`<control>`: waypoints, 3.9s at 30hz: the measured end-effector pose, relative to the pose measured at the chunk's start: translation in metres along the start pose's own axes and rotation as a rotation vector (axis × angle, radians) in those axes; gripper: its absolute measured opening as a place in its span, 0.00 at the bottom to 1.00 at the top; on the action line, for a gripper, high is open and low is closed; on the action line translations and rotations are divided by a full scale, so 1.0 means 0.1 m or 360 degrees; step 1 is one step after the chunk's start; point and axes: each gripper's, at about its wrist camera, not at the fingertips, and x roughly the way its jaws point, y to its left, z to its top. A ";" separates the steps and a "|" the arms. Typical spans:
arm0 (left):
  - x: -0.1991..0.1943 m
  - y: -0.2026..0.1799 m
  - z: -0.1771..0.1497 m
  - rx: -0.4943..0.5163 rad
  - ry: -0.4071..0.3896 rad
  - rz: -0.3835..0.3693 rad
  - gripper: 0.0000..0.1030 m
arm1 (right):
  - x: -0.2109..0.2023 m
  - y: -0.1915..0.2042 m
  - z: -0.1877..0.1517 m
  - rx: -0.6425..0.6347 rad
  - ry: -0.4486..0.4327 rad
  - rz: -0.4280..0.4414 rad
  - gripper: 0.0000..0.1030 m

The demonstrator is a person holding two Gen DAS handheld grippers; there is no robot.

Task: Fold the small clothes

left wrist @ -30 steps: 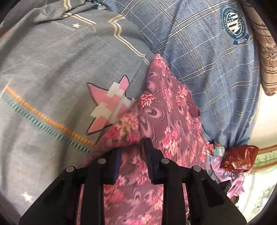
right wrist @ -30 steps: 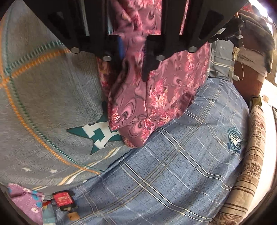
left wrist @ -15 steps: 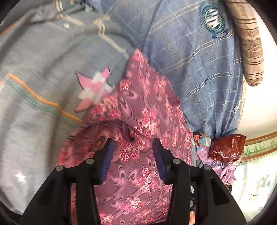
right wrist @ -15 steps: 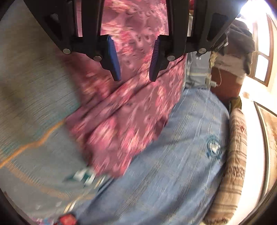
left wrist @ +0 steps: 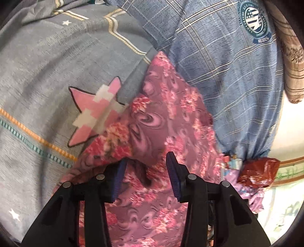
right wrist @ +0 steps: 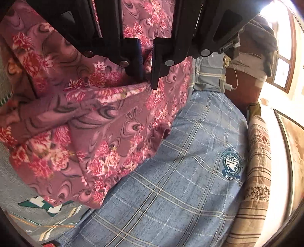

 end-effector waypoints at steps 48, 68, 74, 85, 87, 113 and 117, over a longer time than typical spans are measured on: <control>-1.26 0.84 -1.05 0.0508 0.0059 0.0244 0.63 | -1.82 -0.56 -1.23 -0.0370 0.0130 -0.0706 0.46; -0.56 0.51 -1.71 0.0695 0.0315 0.0279 0.79 | -1.72 -0.61 -1.18 -0.0451 0.0196 -0.0764 0.56; -0.53 0.49 -1.73 0.0666 0.0352 0.0182 0.80 | -1.62 -0.51 -1.26 -0.0538 0.0278 -0.0716 0.67; -0.58 0.64 -1.68 0.0546 0.0347 -0.0036 0.65 | -1.62 -0.46 -1.35 -0.0627 0.0254 -0.0746 0.60; -0.57 0.67 -1.68 0.0542 0.0371 -0.0057 0.65 | -1.64 -0.49 -1.32 -0.0593 0.0274 -0.0730 0.62; -0.54 0.74 -1.77 0.0594 0.0494 -0.0031 0.68 | -1.68 -0.69 -1.31 -0.0407 0.0417 -0.0391 0.34; -0.51 0.61 -1.90 0.0752 0.0485 0.0071 0.71 | -1.62 -0.59 -1.41 -0.0570 0.0457 -0.0439 0.38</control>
